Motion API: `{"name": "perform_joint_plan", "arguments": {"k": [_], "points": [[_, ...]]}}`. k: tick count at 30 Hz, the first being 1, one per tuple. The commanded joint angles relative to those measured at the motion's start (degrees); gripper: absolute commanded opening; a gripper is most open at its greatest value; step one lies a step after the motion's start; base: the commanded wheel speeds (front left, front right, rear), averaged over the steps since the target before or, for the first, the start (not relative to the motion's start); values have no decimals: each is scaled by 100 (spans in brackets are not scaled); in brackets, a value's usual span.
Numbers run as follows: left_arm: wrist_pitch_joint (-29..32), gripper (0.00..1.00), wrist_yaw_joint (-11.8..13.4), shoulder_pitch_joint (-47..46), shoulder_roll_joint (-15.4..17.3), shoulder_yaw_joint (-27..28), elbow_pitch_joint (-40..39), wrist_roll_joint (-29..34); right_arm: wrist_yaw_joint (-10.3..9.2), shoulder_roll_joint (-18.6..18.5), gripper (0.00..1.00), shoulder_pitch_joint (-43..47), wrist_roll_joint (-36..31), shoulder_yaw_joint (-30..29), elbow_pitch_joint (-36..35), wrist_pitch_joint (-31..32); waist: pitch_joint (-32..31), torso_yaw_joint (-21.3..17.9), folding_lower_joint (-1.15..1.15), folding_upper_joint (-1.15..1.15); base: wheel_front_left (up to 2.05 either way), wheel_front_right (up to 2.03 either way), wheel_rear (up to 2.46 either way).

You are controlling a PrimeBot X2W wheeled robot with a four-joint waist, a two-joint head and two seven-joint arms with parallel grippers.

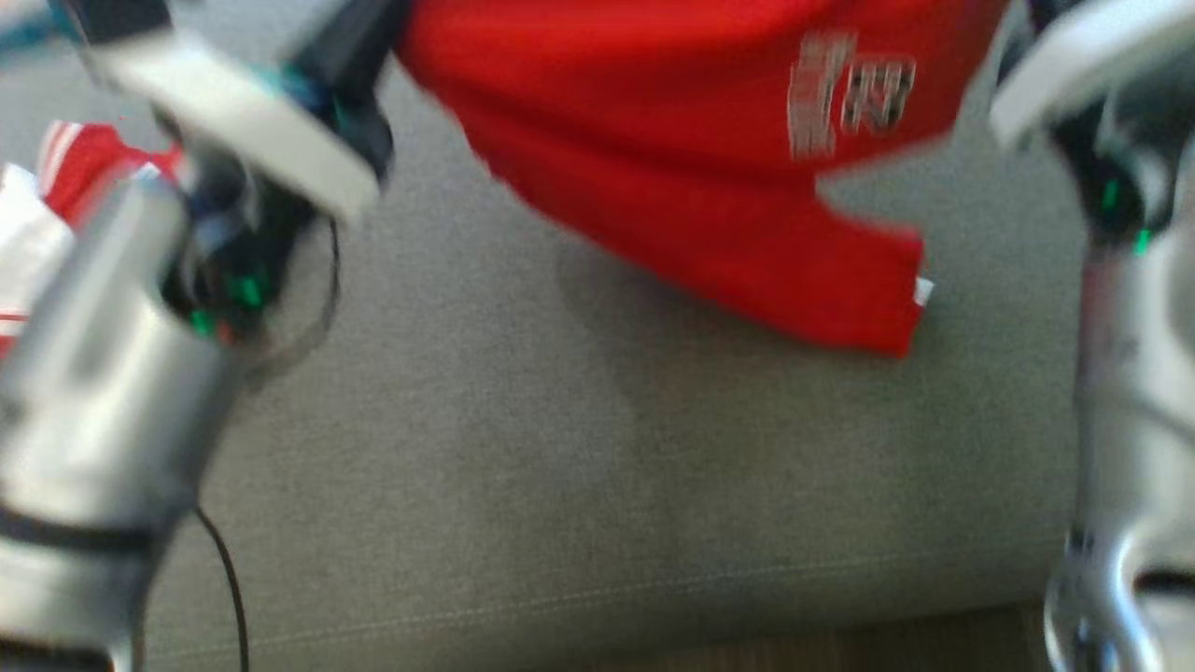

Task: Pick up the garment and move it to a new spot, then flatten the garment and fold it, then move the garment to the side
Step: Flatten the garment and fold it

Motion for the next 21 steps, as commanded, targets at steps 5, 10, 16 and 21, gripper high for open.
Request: {"name": "perform_joint_plan", "arguments": {"k": [5, 10, 16, 21], "points": [[-348, 0, -37, -2116, 98, 184, 693, 556, -2, 36, 0, -2074, -412, 160, 816, -748, 795, -227, 0, 0, 0, 0, 0], [-1087, 0, -39, -3214, 26, -13, 1077, 889, -2, -6, 0, -3194, -640, 104, 1341, -1518, 1240, -263, 0, 0, 0, 0, 0], [-1923, 0, -40, -3989, 139, -640, 1127, 932, -2, -89, 0, -4083, -1056, -163, 1658, -2472, 1626, -221, 0, 0, 0, 0, 0], [-1984, 0, -40, -3166, 312, -856, 462, 827, -2, -5, 0, -3445, -663, -185, 1743, -2251, 1557, -187, 0, 0, 0, 0, 0]]}}
